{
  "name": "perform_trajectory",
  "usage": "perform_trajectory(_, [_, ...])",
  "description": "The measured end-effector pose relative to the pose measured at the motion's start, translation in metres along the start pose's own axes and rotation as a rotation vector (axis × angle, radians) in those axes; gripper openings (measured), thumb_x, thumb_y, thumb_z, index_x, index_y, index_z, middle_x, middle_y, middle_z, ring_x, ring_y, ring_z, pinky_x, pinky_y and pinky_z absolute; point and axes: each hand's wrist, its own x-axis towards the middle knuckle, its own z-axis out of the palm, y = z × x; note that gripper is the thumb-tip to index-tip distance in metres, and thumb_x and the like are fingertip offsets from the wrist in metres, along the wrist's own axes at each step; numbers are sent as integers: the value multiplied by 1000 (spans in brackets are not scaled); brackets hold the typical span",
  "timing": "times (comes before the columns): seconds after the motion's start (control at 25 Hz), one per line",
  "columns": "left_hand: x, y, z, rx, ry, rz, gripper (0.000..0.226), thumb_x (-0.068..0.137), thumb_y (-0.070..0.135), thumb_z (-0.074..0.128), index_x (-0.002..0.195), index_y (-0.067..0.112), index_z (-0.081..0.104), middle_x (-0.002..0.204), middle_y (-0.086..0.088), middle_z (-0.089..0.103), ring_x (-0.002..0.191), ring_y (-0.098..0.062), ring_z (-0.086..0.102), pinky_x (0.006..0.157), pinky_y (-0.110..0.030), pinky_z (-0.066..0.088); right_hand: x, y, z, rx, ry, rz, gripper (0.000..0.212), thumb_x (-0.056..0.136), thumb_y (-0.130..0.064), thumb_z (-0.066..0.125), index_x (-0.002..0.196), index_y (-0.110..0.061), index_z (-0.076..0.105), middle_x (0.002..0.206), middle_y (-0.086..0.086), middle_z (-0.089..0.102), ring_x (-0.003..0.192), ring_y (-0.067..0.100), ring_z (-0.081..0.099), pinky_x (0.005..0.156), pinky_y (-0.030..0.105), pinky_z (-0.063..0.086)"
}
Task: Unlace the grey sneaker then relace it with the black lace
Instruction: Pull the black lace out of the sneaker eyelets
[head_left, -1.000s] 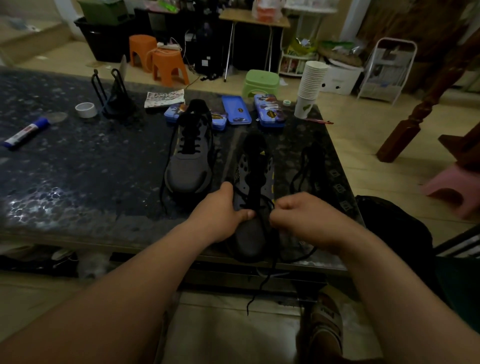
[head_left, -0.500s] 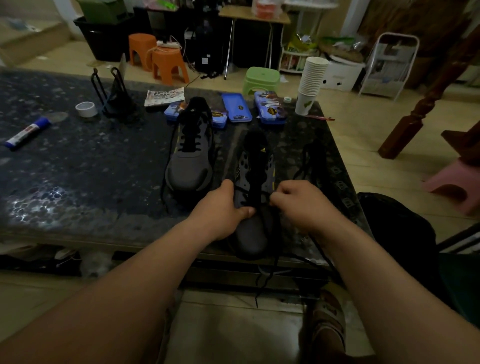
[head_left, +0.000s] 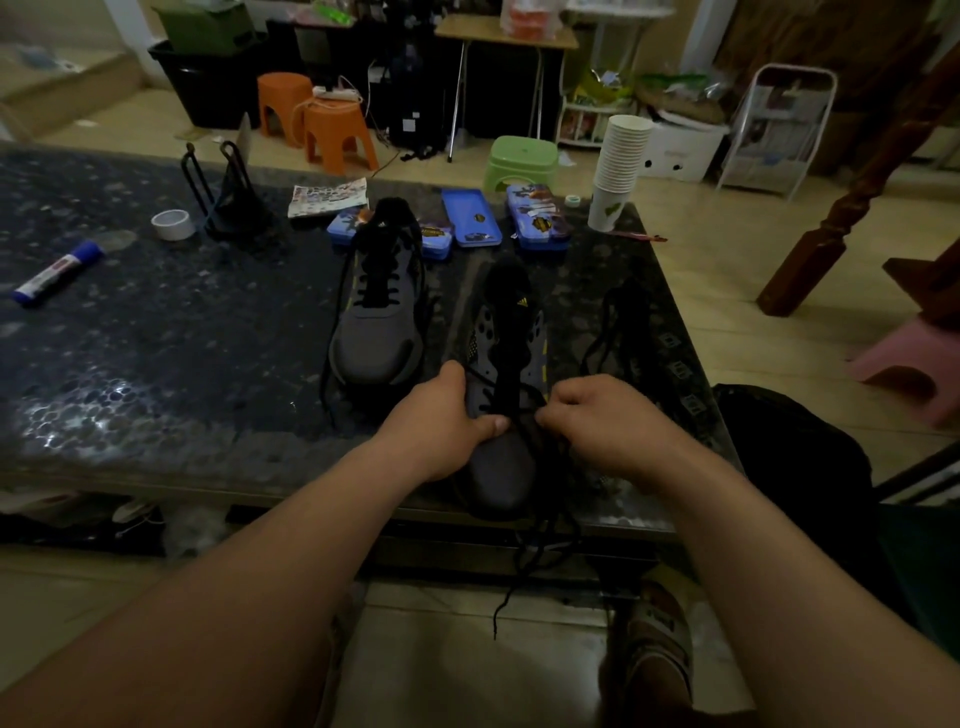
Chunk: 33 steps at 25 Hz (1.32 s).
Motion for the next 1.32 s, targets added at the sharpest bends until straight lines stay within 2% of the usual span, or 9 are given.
perform_trajectory(0.12, [2, -1, -1, -20, -21, -12, 47, 88, 50, 76, 104, 22, 42, 111, -2, 64, 103, -24, 64, 83, -39, 54, -21, 7, -22, 104, -194, 53, 27, 88, -34, 63, 70, -14, 69, 85, 21, 69, 69, 19, 54, 67, 36, 43])
perform_trajectory(0.32, [1, -1, 1, 0, -3, -5, 45, 89, 50, 76, 98, 25, 40, 92, 6, 54, 91, -21, 60, 66, -32, 42, -3, -3, 6, 161, -49, 108, 33, 100, -41, 65, 90, -10, 67, 75, 5, 69, 64, 18, 64, 56, 29, 49])
perform_trajectory(0.44, [2, -1, 1, 4, -6, -2, 46, 88, 51, 76, 101, 24, 41, 103, 1, 62, 98, -23, 63, 75, -36, 51, 2, -5, 10, 0, 36, 35, 30, 101, -37, 64, 88, -10, 69, 73, 4, 67, 67, 18, 63, 57, 29, 46])
perform_trajectory(0.6, [4, -3, -2, -37, -46, -2, 47, 88, 51, 76, 108, 23, 44, 116, -1, 65, 105, -22, 64, 89, -43, 57, -10, 0, -23, -65, -7, 92, 33, 97, -30, 65, 73, -6, 65, 55, 0, 56, 43, 9, 48, 44, 21, 37])
perform_trajectory(0.8, [0, -2, -3, -43, -46, -9, 46, 89, 51, 75, 106, 23, 42, 113, 1, 62, 103, -22, 62, 82, -38, 53, -14, 20, -44, -78, 25, 231, 35, 93, -34, 66, 75, -4, 63, 58, 3, 56, 56, 19, 54, 60, 34, 46])
perform_trajectory(0.92, [0, 0, -5, -75, -70, -10, 44, 90, 50, 75, 105, 25, 42, 113, 1, 61, 97, -18, 62, 78, -34, 55, -8, 17, -17, -288, 193, 101, 30, 94, -45, 65, 91, -15, 63, 82, -1, 67, 76, 19, 63, 72, 37, 53])
perform_trajectory(1.0, [-1, 2, -8, -135, -111, -39, 41, 92, 41, 76, 97, 26, 38, 98, 1, 59, 75, -13, 60, 57, -23, 49, -4, 1, 4, -293, 324, -123, 17, 94, -42, 66, 91, -26, 60, 89, -5, 65, 85, 19, 62, 76, 40, 55])
perform_trajectory(1.08, [-3, 1, -11, -195, -163, -81, 43, 92, 32, 78, 93, 24, 35, 87, -4, 58, 61, -14, 58, 44, -21, 44, 2, -14, 27, -258, 291, -269, 10, 94, -39, 67, 95, -29, 64, 90, -8, 63, 87, 16, 62, 75, 38, 54])
perform_trajectory(1.32, [-5, -4, -13, -215, -183, -75, 43, 90, 33, 79, 99, 20, 39, 85, -7, 62, 60, -16, 60, 50, -27, 48, 17, -27, 50, -389, 408, -284, 17, 98, -40, 62, 96, -24, 63, 93, -6, 59, 84, 16, 59, 73, 37, 52])
